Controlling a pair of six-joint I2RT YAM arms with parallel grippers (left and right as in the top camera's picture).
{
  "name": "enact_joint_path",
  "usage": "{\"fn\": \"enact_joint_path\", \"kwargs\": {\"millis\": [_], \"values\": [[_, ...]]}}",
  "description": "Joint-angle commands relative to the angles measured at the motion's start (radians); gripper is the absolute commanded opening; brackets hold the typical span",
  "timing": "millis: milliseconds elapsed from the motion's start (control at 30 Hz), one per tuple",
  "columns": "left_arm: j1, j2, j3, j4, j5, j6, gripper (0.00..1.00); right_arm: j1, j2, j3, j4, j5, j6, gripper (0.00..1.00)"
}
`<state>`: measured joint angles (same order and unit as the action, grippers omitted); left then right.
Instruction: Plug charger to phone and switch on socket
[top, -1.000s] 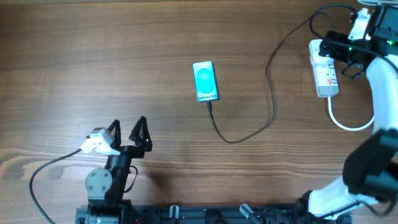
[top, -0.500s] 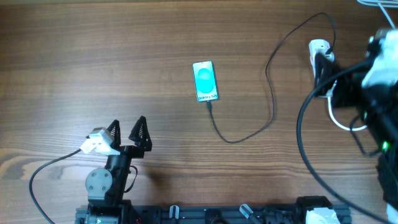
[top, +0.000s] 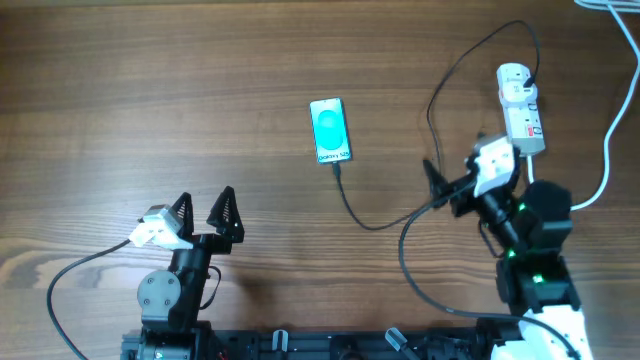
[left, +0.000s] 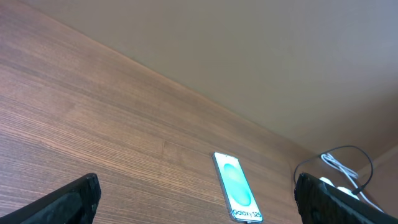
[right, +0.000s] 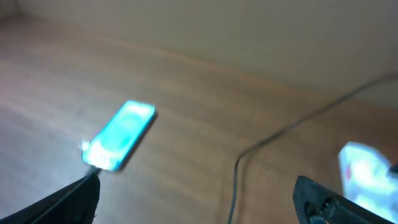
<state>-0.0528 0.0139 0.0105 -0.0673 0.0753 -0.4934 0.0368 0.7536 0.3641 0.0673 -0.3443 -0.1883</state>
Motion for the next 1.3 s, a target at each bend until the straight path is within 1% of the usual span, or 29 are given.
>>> {"fn": "enact_joint_path", "kwargs": {"millis": [0, 67, 200, 300, 433, 500, 667, 1267], "values": [[0.005, -0.009, -0.005, -0.005, -0.006, 0.019, 1.0, 0.003, -0.051, -0.107, 0.062, 0.0, -0.011, 1.0], [0.005, -0.009, -0.005, -0.005, -0.006, 0.019, 1.0, 0.005, -0.081, -0.167, 0.071, 0.0, -0.01, 1.0], [0.005, -0.009, -0.005, -0.005, -0.006, 0.019, 1.0, 0.006, -0.161, -0.274, 0.097, -0.001, 0.038, 1.0], [0.005, -0.009, -0.005, -0.005, -0.006, 0.019, 1.0, 0.007, -0.293, -0.35, 0.097, -0.001, 0.04, 1.0], [0.005, -0.009, -0.005, -0.005, -0.006, 0.019, 1.0, 0.071, -0.47, -0.359, -0.047, 0.025, 0.032, 1.0], [0.005, -0.009, -0.005, -0.005, -0.006, 0.019, 1.0, 0.103, -0.568, -0.359, -0.045, 0.034, 0.031, 1.0], [0.005, -0.009, -0.005, -0.005, -0.006, 0.019, 1.0, 0.107, -0.748, -0.359, -0.043, 0.03, 0.033, 1.0], [0.005, -0.009, -0.005, -0.005, -0.006, 0.019, 1.0, 0.107, -0.743, -0.359, -0.042, 0.03, 0.031, 1.0]]}}
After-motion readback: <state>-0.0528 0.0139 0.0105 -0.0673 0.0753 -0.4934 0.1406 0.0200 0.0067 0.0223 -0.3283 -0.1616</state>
